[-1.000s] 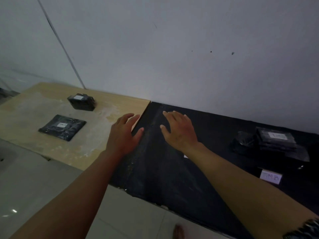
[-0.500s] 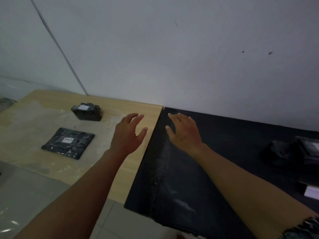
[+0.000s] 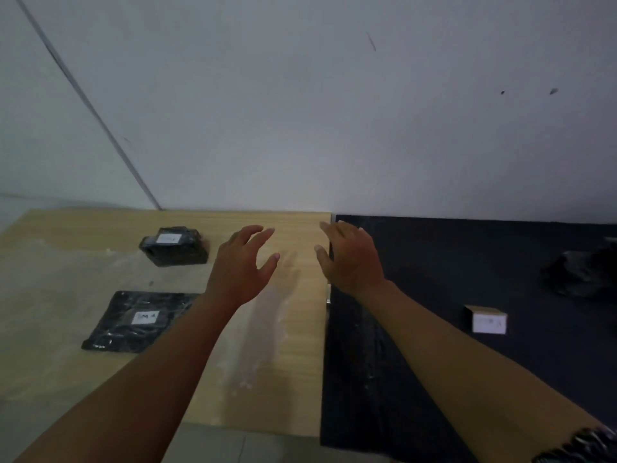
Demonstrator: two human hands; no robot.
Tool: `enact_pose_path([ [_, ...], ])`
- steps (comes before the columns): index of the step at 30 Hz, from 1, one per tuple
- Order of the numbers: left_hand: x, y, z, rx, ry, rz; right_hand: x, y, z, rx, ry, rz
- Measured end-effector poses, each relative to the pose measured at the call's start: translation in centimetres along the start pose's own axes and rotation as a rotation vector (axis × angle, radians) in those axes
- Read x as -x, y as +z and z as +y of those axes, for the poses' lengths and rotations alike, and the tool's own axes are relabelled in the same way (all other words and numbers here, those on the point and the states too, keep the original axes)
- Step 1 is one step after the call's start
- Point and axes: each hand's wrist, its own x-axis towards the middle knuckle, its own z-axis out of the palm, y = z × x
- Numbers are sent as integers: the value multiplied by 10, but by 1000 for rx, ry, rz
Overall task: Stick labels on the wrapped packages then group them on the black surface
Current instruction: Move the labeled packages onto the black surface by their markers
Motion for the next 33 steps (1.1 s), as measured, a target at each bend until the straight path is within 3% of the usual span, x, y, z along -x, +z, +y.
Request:
enact_pose_path([
  [8,9,-26,-84,20,85,-42,4,50,-76,15,95,-49],
  [25,51,-75,-259,21,-70,15,-47,167,-213,-27,-112,-269],
  [33,60,-68,-351,71,-53,-81,-58,239,-272,19,5,-383],
])
